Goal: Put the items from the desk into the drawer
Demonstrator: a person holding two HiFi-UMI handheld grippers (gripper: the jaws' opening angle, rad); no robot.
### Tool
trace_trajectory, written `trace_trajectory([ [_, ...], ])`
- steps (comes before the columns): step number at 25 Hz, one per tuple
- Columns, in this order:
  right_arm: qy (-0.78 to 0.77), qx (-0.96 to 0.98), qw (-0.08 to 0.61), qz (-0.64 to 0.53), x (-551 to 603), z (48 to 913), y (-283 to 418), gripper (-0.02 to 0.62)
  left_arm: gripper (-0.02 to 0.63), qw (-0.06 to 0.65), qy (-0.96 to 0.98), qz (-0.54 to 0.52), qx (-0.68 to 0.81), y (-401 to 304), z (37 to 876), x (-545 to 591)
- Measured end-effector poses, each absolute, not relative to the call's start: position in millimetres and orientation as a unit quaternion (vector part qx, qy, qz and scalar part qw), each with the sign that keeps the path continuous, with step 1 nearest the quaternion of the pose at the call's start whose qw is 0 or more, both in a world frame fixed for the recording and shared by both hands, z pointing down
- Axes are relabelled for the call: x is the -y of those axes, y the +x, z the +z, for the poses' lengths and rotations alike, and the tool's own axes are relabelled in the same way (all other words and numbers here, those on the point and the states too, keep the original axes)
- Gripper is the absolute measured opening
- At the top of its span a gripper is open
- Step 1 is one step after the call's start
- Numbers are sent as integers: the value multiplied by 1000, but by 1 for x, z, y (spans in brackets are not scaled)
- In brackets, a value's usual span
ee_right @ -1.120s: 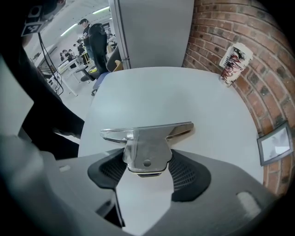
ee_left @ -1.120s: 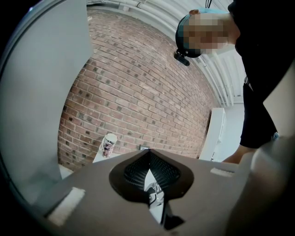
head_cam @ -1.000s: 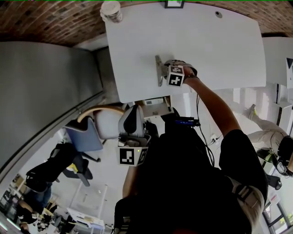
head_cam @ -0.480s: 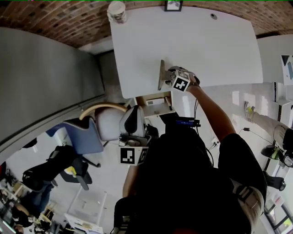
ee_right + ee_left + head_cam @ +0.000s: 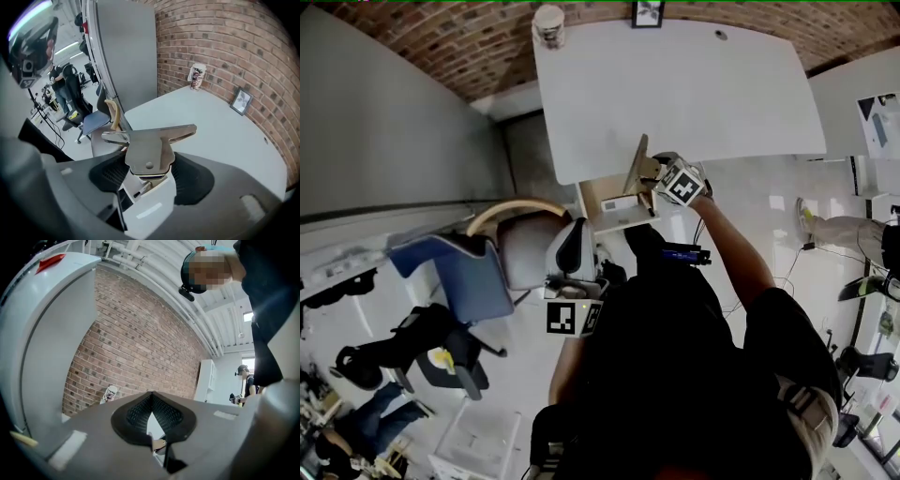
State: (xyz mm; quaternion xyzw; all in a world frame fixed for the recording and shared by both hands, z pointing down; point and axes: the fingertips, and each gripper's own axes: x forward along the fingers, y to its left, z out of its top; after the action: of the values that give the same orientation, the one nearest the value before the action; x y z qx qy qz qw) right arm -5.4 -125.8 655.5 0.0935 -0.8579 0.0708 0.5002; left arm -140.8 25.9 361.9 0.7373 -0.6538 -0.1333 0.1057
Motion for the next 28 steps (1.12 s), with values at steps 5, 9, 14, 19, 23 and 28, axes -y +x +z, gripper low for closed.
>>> trace_trajectory([
  [5, 119, 871, 460, 124, 67, 639, -3, 284, 14, 110, 745, -121, 646, -145, 369, -71],
  [9, 143, 867, 445, 171, 29, 640, 3, 284, 14, 113, 751, -118, 639, -149, 377, -91],
  [14, 151, 857, 450, 200, -7, 653, 11, 284, 14, 123, 752, -118, 637, -149, 385, -100],
  [19, 175, 842, 451, 237, -13, 681, 23, 284, 14, 132, 745, -107, 645, -147, 396, -95],
  [23, 195, 826, 446, 285, -9, 715, 27, 284, 14, 133, 745, -92, 647, -142, 407, -83],
  [28, 203, 811, 458, 303, -4, 765, 21, 284, 14, 140, 745, -67, 649, -138, 434, -64],
])
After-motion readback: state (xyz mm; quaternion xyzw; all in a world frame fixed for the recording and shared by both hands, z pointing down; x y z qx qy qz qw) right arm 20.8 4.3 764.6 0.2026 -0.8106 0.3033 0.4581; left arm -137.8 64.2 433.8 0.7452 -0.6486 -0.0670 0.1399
